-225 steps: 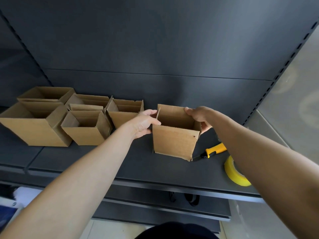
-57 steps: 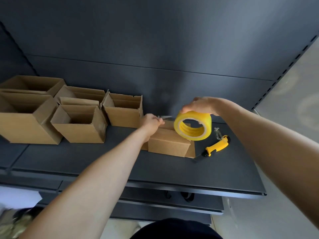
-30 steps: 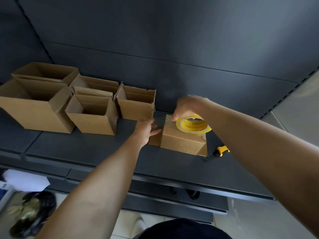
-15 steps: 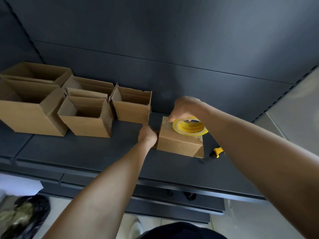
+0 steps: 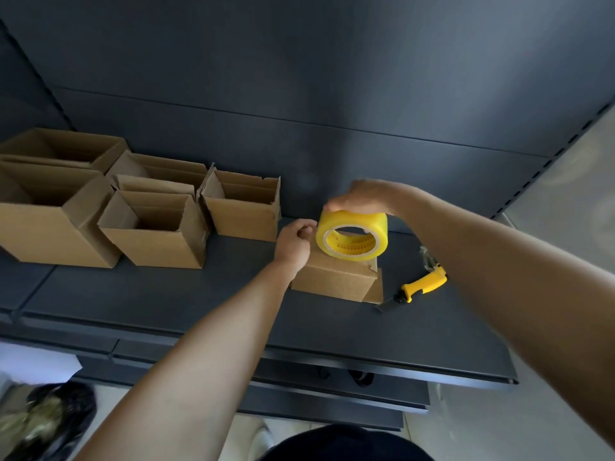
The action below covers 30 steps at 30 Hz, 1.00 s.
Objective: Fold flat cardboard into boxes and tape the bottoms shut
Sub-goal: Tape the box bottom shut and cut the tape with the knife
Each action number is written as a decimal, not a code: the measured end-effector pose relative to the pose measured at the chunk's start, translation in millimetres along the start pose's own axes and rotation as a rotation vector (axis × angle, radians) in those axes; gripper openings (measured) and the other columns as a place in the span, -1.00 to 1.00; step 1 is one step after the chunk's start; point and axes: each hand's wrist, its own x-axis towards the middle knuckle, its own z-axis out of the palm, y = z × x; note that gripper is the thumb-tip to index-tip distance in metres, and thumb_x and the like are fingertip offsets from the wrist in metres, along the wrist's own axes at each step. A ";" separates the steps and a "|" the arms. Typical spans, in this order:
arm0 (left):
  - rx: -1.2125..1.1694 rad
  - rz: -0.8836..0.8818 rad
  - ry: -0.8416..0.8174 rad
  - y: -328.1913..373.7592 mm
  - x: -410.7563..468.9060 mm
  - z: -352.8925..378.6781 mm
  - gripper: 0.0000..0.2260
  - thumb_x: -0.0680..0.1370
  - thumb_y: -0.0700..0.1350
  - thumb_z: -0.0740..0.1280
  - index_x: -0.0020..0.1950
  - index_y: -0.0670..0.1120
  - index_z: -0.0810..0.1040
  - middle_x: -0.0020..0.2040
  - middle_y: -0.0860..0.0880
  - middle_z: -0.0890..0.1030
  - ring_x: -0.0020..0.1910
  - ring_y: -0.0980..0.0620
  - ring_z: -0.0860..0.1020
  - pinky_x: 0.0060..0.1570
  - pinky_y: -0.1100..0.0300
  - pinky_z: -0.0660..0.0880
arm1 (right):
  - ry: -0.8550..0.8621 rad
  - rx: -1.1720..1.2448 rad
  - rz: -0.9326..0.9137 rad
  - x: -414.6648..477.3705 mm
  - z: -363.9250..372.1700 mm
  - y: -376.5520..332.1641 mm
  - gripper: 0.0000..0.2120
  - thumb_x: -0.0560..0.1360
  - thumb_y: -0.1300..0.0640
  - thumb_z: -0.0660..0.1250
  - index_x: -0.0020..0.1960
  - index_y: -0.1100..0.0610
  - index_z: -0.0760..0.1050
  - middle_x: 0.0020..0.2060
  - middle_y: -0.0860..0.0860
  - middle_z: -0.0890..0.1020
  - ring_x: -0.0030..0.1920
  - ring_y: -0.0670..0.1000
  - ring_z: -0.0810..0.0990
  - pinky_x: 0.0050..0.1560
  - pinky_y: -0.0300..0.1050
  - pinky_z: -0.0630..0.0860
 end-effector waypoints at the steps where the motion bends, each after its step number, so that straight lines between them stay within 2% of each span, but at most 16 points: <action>1: 0.006 0.004 0.002 -1.1 0.4 0.8 -0.75 0.65 -0.23 0.11 0.17 -0.13 0.56 0.09 -0.07 0.57 0.06 0.01 0.49 -0.03 0.30 0.36 | -0.003 0.043 0.014 -2.1 0.1 8.6 -0.65 0.37 -0.29 0.27 -0.24 0.01 0.43 -0.26 0.01 0.53 -0.28 0.00 0.50 -0.33 -0.15 0.33; 4: 0.030 0.016 0.004 -2.2 0.4 0.4 -0.75 0.65 -0.21 0.12 0.18 -0.13 0.57 0.16 -0.10 0.57 0.10 0.01 0.49 0.02 0.28 0.35 | -0.005 0.092 0.003 -2.2 2.9 19.1 -0.64 0.35 -0.30 0.28 -0.23 0.01 0.46 -0.27 0.02 0.55 -0.26 0.03 0.53 -0.33 -0.14 0.34; 9: 0.073 0.038 -0.001 -1.4 1.3 -2.5 -0.74 0.65 -0.22 0.12 0.21 -0.10 0.56 0.19 -0.05 0.55 0.06 0.12 0.44 0.04 0.30 0.33 | 0.019 -0.142 0.031 -9.5 -4.0 41.1 -0.54 0.31 -0.39 0.32 -0.32 0.01 0.41 -0.33 -0.03 0.50 -0.32 -0.02 0.48 -0.33 -0.13 0.34; 14: 0.081 0.077 -0.015 1.3 -2.8 -3.9 -0.75 0.65 -0.23 0.14 0.22 -0.12 0.56 0.23 -0.06 0.54 0.18 0.06 0.46 0.11 0.30 0.32 | 0.037 -0.148 0.106 -16.9 -0.9 49.5 -0.41 0.25 -0.49 0.30 -0.25 0.07 0.39 -0.24 -0.02 0.50 -0.20 0.03 0.52 -0.24 -0.11 0.39; 16: 0.081 0.063 -0.015 -0.4 -2.3 -5.3 -0.75 0.65 -0.21 0.13 0.22 -0.10 0.55 0.23 -0.03 0.53 0.19 0.07 0.44 0.11 0.29 0.31 | 0.032 -0.261 0.137 -19.6 3.2 52.4 -0.38 0.27 -0.49 0.29 -0.19 0.09 0.35 -0.18 -0.02 0.48 -0.12 0.05 0.48 -0.16 -0.10 0.41; 18: 0.085 0.025 -0.022 -1.1 -2.1 -5.6 -0.76 0.66 -0.17 0.13 0.22 -0.04 0.55 0.20 0.01 0.50 0.14 0.10 0.41 0.08 0.25 0.31 | 0.008 -0.336 0.198 -24.8 9.9 66.8 -0.37 0.26 -0.53 0.25 -0.21 0.07 0.34 -0.19 -0.02 0.47 -0.09 0.07 0.45 -0.12 -0.10 0.41; 22: 0.099 0.008 0.004 0.5 -3.8 -3.0 -0.76 0.66 -0.16 0.12 0.20 -0.02 0.54 0.12 0.05 0.48 0.07 0.10 0.40 0.00 0.23 0.31 | -0.017 -0.230 0.274 -30.6 22.8 90.4 -0.36 0.21 -0.57 0.23 -0.34 0.03 0.31 -0.35 -0.03 0.41 -0.21 0.06 0.45 -0.24 -0.13 0.34; 25: 0.116 0.006 0.022 0.7 -5.1 -1.8 -0.76 0.66 -0.15 0.11 0.21 -0.02 0.54 0.11 0.05 0.46 0.08 0.09 0.39 -0.04 0.25 0.32 | -0.056 -0.185 0.284 -28.5 32.4 93.3 -0.37 0.20 -0.58 0.24 -0.33 0.02 0.34 -0.34 -0.02 0.43 -0.34 0.00 0.40 -0.40 -0.18 0.26; 28: 0.125 -0.006 0.036 0.8 -5.0 -0.9 -0.75 0.67 -0.15 0.11 0.21 -0.01 0.53 0.10 0.05 0.46 0.07 0.08 0.39 -0.11 0.31 0.32 | -0.077 -0.158 0.296 -26.2 40.8 98.1 -0.36 0.20 -0.58 0.23 -0.30 0.03 0.37 -0.31 -0.02 0.46 -0.35 -0.01 0.41 -0.43 -0.18 0.24; 30: 0.125 -0.009 0.033 1.4 -5.4 0.2 -0.75 0.67 -0.15 0.11 0.21 -0.01 0.53 0.11 0.06 0.46 0.08 0.09 0.39 -0.04 0.26 0.33 | -0.085 -0.143 0.296 -25.3 44.2 100.3 -0.35 0.20 -0.58 0.23 -0.28 0.04 0.38 -0.31 -0.02 0.48 -0.34 -0.01 0.43 -0.43 -0.18 0.25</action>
